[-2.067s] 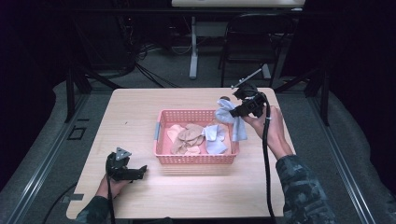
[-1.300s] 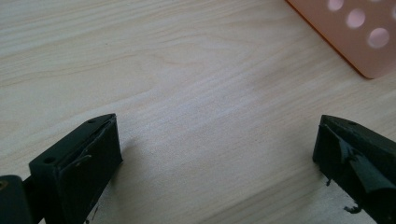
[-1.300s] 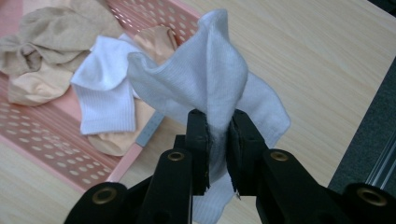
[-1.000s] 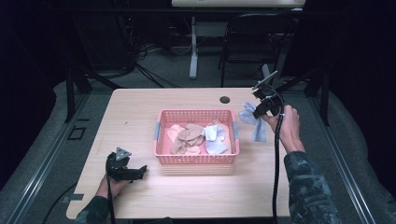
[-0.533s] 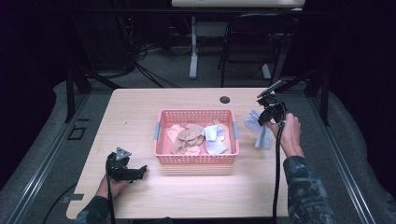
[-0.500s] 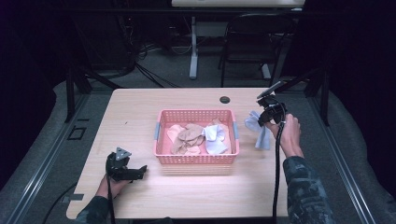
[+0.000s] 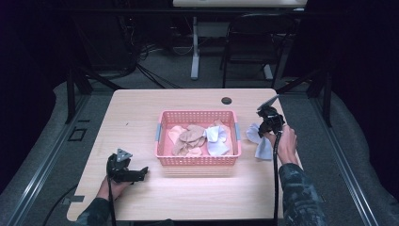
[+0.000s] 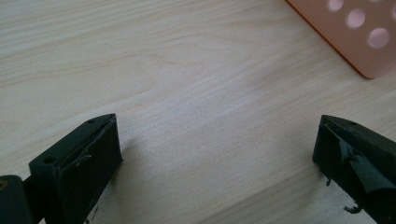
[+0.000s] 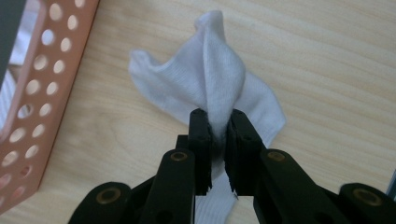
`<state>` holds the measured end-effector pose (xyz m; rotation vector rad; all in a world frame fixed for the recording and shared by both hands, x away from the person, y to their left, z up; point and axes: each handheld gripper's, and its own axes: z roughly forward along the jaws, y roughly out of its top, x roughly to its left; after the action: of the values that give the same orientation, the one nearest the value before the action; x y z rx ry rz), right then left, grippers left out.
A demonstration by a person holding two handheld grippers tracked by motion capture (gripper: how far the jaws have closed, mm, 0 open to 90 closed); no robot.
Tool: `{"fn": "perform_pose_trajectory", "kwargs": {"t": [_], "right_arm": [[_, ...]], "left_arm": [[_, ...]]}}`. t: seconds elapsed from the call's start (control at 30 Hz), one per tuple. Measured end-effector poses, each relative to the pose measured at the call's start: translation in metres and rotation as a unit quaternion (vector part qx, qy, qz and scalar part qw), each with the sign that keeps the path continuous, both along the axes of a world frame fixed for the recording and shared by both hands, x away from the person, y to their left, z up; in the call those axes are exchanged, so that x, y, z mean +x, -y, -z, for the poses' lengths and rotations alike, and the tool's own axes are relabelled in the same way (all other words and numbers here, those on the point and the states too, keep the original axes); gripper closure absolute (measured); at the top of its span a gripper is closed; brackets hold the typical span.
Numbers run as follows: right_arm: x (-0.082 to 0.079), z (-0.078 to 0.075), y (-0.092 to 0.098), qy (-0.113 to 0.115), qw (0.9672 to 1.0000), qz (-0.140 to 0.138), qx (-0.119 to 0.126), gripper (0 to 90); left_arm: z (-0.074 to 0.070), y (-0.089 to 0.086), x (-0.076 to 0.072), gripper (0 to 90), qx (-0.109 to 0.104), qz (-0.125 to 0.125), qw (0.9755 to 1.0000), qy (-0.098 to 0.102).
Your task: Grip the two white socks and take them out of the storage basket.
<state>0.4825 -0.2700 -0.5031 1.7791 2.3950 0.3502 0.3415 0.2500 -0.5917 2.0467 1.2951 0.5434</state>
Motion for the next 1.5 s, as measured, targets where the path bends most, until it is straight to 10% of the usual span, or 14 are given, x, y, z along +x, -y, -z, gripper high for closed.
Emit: {"fn": "perform_pose_trajectory", "kwargs": {"t": [0.37, 0.8, 1.5], "right_arm": [[-0.002, 0.010, -0.001, -0.004, 0.9999, -0.005, 0.012, 61.7], [-0.011, -0.012, 0.008, 0.025, 0.9990, -0.004, 0.038, 14.2], [-0.022, -0.077, -0.041, 0.044, 0.9956, -0.079, 0.026, 0.0]], "left_arm": [[0.000, 0.000, 0.000, 0.8, 0.000, 0.000, 1.0000, 0.000], [0.000, 0.000, 0.000, 0.8, -0.001, -0.001, 1.0000, 0.002], [0.000, 0.000, 0.000, 0.8, -0.001, -0.001, 1.0000, 0.002]]}}
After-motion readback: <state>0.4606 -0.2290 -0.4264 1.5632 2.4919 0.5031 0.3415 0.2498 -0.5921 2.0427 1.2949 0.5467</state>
